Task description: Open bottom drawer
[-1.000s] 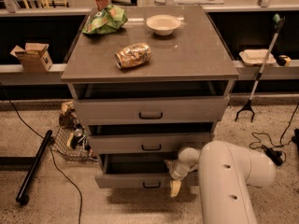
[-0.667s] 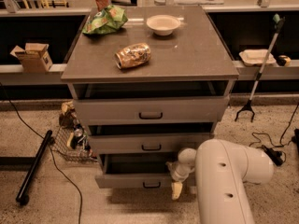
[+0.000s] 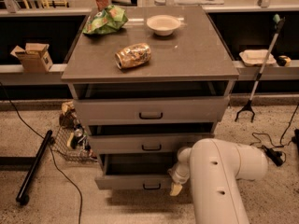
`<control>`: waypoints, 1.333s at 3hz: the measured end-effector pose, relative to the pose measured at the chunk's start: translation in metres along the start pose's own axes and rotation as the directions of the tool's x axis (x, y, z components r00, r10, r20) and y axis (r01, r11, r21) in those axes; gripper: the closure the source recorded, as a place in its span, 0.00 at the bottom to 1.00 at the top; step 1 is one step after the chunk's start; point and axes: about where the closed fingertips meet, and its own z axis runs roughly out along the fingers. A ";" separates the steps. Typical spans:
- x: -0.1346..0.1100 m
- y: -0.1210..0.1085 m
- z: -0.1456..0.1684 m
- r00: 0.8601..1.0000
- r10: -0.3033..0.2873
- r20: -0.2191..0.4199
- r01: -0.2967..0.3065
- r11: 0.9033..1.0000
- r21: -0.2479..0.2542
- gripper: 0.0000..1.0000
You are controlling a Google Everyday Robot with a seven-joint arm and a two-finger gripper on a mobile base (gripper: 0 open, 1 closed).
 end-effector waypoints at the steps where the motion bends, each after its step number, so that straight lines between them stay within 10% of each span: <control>1: 0.000 0.001 -0.002 1.000 0.003 -0.002 -0.003 1.000 -0.005 0.65; 3: -0.001 0.011 -0.011 1.000 0.008 -0.020 -0.008 1.000 0.010 1.00; 4: -0.001 0.011 -0.010 1.000 0.008 -0.020 -0.008 1.000 0.010 1.00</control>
Offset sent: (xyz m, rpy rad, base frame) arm -0.0302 -0.0147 0.0652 -0.0963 -0.0658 -0.0254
